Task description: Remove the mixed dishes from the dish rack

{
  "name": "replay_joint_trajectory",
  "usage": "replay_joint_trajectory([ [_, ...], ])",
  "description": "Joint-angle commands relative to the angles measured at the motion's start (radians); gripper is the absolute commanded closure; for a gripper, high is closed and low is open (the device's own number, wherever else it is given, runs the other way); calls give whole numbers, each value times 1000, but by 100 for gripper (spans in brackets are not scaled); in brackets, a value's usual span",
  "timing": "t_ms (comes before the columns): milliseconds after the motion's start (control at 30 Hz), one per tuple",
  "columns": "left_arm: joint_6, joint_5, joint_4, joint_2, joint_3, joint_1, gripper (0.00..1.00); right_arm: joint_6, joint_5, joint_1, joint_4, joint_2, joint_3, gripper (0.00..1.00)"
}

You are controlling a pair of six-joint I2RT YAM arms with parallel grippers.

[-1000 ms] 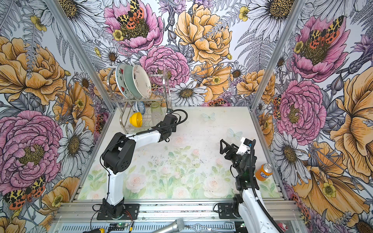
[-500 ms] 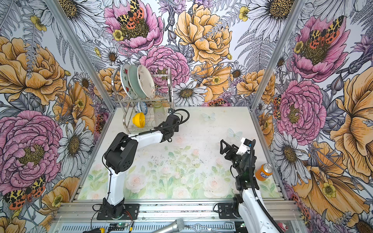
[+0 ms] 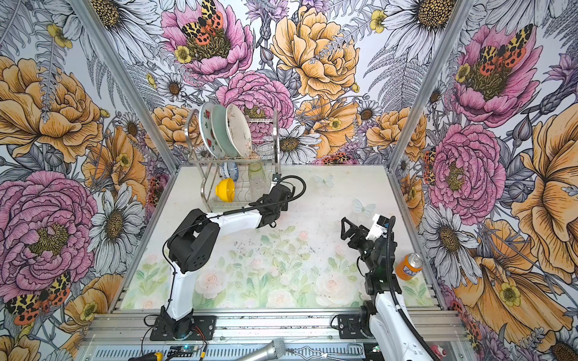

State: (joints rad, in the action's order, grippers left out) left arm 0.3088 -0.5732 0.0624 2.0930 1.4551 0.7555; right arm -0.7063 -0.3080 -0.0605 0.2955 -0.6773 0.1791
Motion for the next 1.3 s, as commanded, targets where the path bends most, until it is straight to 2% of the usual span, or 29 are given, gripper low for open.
replay_joint_trajectory([
  [0,-32,75,27,-11,2,96,95,17,5,-7,-2,-2,0,1],
  [133,0,94,28,-23,13,149,95,16,12,-6,-7,-2,-1,0],
  [333,-14,117,43,-27,66,198,95,15,19,-6,-17,-4,-6,1],
  [433,-8,134,43,-43,68,201,90,14,19,-7,-22,-2,-10,1],
  [467,-8,133,43,-50,65,202,87,15,20,-6,-25,-2,-13,1],
  [500,-6,132,43,-58,59,202,79,15,21,-6,-25,-2,-16,1],
  [633,-9,132,44,-103,25,203,44,13,34,-6,-29,-5,-29,2],
  [767,-10,114,43,-170,-33,210,23,13,43,-7,-33,-17,-36,2],
  [967,-25,102,44,-262,-116,214,5,-12,58,-7,-34,-60,-27,0],
  [1067,-22,74,43,-347,-177,214,1,-10,58,-5,-38,-85,-14,0],
  [1267,-17,9,27,-501,-328,211,1,-5,44,0,-39,-95,-1,1],
])
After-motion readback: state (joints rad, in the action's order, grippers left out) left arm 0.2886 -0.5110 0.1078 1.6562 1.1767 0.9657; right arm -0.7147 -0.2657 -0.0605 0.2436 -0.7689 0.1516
